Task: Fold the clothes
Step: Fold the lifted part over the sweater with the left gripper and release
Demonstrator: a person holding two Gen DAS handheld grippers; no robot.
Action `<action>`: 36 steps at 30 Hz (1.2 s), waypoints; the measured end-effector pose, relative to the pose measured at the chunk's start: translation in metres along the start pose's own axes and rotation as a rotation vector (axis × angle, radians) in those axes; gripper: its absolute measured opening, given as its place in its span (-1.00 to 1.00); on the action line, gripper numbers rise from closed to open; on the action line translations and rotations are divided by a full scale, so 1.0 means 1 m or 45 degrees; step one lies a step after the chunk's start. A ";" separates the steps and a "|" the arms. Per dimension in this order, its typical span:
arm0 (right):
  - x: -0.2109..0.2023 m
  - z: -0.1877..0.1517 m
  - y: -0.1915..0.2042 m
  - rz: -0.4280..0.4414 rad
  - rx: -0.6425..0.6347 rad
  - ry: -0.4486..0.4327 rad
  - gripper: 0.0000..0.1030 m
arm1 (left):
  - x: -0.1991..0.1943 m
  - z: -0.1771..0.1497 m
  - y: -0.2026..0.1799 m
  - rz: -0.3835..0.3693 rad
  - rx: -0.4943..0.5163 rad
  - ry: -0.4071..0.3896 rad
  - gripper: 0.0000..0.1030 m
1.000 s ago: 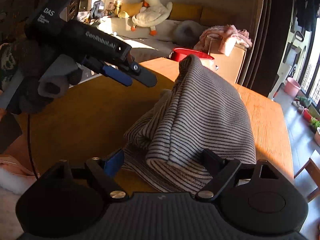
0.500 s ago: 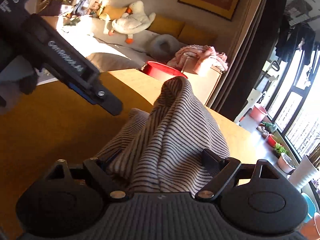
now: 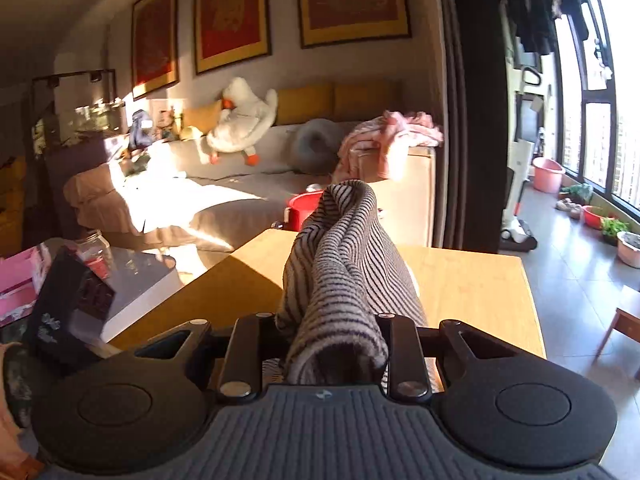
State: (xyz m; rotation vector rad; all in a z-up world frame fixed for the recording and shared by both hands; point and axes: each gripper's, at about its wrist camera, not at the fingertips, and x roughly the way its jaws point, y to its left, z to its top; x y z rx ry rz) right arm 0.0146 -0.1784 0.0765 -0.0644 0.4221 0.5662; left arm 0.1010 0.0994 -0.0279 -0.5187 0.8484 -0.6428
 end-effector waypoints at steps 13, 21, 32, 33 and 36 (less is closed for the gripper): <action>0.024 -0.067 0.058 -0.031 -0.387 0.174 -0.37 | -0.019 0.006 0.002 0.085 -0.003 -0.067 -0.36; 0.030 -0.093 0.095 -0.140 -0.679 0.150 -0.09 | -0.070 0.030 -0.037 0.152 0.125 -0.327 -0.20; 0.006 -0.082 0.087 -0.017 -0.594 0.142 0.12 | 0.008 0.053 -0.026 0.111 0.016 -0.148 -0.28; -0.003 -0.075 0.082 0.051 -0.547 0.129 0.23 | 0.007 0.053 -0.023 0.105 0.002 -0.148 -0.30; -0.034 -0.055 0.065 0.222 -0.409 0.048 0.62 | 0.006 0.053 -0.019 0.113 0.005 -0.149 -0.33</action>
